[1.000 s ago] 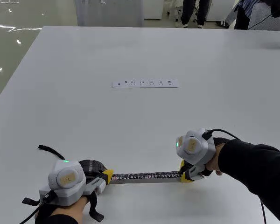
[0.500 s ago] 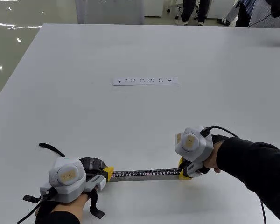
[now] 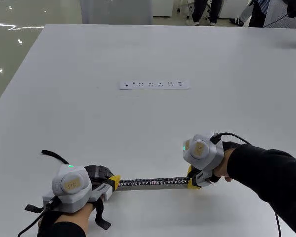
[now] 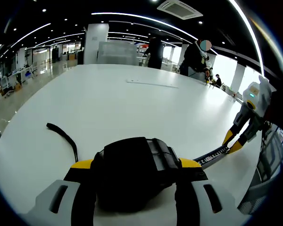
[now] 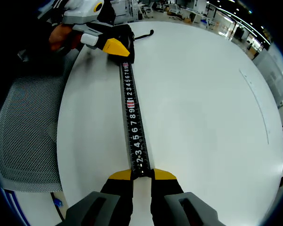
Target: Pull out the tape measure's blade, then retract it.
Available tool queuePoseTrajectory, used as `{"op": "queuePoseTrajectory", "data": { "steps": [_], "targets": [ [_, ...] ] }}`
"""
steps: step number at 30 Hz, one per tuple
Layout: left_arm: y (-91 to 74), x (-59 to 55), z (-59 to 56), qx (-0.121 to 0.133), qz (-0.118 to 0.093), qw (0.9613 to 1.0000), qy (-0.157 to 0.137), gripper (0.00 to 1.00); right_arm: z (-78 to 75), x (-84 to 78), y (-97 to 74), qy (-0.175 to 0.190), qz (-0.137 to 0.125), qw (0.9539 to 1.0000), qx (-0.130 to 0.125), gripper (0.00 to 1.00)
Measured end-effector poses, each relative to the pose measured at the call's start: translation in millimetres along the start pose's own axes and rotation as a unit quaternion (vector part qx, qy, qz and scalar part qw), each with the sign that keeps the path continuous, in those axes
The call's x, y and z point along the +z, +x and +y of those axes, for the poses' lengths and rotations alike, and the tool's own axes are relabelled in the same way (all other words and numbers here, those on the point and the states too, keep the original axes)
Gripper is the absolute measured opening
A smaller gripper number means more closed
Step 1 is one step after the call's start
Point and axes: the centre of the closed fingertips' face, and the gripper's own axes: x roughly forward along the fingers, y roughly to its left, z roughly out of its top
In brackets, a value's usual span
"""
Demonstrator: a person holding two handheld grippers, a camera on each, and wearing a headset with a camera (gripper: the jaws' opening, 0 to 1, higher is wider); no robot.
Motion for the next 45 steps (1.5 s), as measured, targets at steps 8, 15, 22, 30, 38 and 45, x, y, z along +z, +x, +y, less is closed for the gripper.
{"op": "queuePoseTrajectory", "data": {
  "steps": [8, 15, 22, 30, 38, 45],
  "targets": [
    [0.3, 0.2, 0.3, 0.000, 0.000, 1.0000, 0.000, 0.64, 0.4, 2.9, 1.1, 0.001, -0.002, 1.0000, 0.001, 0.09],
    [0.1, -0.2, 0.4, 0.000, 0.000, 1.0000, 0.000, 0.64, 0.8, 5.5, 2.1, -0.004, 0.000, 1.0000, 0.002, 0.10],
    [-0.1, 0.5, -0.3, 0.000, 0.000, 1.0000, 0.000, 0.64, 0.9, 8.3, 3.0, -0.009, -0.001, 1.0000, 0.001, 0.10],
    [-0.4, 0.1, -0.6, 0.000, 0.000, 1.0000, 0.000, 0.64, 1.2, 11.8, 4.3, -0.009, -0.003, 1.0000, 0.000, 0.10],
    [-0.3, -0.1, -0.8, -0.001, 0.000, 1.0000, 0.000, 0.64, 1.6, 14.7, 5.5, -0.004, -0.004, 1.0000, 0.001, 0.10],
    [-0.1, -0.4, -1.1, -0.001, 0.000, 1.0000, 0.000, 0.64, 1.8, 18.5, 7.0, 0.002, -0.008, 1.0000, 0.005, 0.10]
  ]
}}
